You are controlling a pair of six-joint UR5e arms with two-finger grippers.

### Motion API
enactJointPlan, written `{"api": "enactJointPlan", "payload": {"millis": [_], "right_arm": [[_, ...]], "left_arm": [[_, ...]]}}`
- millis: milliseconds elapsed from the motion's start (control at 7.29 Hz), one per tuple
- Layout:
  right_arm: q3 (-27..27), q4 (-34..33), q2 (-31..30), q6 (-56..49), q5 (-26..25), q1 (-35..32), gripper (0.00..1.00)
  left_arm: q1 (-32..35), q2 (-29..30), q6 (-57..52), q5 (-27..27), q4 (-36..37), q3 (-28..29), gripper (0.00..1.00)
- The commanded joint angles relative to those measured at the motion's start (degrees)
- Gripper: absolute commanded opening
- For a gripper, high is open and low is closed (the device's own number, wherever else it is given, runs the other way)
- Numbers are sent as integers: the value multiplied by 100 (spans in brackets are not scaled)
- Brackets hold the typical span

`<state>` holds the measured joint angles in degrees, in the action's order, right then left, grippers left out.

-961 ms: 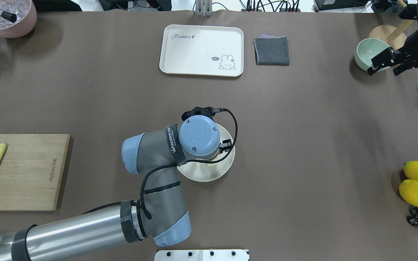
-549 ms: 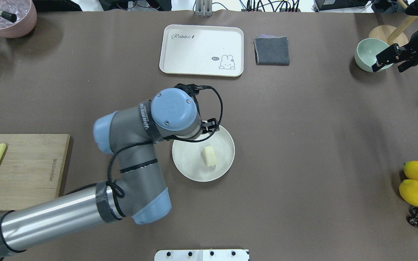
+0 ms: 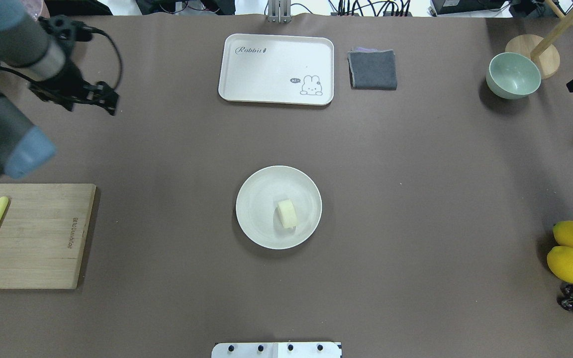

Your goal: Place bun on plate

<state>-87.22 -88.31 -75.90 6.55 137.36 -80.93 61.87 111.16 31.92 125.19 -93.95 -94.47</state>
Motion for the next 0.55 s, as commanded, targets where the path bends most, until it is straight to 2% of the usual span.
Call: {"api": "enactJointPlan", "payload": {"millis": [0, 137, 412], "right_arm": [[38, -151, -274, -1150, 80, -422, 100], [12, -142, -389, -1295, 168, -441, 100], [99, -142, -522, -1349, 143, -503, 100]], "left_arm": [[1508, -665, -2395, 761, -27, 777, 98], [1634, -649, -2680, 770, -44, 1016, 98], [2300, -684, -3592, 1295, 17, 1341, 98]]}}
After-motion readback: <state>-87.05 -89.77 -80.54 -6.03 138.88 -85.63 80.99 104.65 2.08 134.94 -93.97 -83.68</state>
